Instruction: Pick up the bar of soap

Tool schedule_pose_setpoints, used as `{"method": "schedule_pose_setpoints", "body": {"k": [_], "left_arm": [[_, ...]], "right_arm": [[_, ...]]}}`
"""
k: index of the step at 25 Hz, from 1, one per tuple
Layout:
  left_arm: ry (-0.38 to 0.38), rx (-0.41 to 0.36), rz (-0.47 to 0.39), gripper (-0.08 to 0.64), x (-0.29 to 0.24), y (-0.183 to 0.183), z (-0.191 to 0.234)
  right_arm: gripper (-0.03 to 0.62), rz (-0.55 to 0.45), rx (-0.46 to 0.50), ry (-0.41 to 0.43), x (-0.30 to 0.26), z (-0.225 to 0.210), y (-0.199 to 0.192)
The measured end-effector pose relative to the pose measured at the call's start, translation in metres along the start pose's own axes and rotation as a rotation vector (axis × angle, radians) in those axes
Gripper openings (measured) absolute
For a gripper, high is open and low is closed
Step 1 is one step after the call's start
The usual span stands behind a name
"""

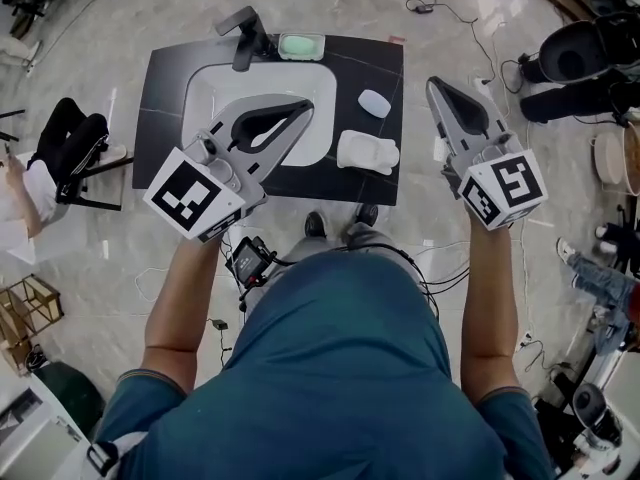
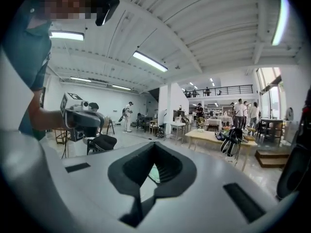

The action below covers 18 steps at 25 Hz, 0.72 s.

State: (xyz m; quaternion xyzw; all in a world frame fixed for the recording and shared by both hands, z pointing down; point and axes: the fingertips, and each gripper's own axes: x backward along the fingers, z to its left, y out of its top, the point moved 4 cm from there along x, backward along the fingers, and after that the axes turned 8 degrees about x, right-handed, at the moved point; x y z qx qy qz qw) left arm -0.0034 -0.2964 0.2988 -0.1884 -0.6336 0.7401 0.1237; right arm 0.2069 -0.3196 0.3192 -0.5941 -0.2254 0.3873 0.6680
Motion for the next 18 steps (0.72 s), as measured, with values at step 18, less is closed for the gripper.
{"method": "schedule_pose_setpoints", "body": {"k": [18], "left_arm": [[-0.038, -0.042, -0.024, 0.003, 0.01, 0.015, -0.015]], "right_arm": [[0.014, -0.126, 0.114, -0.064, 0.077, 0.043, 0.103]]}}
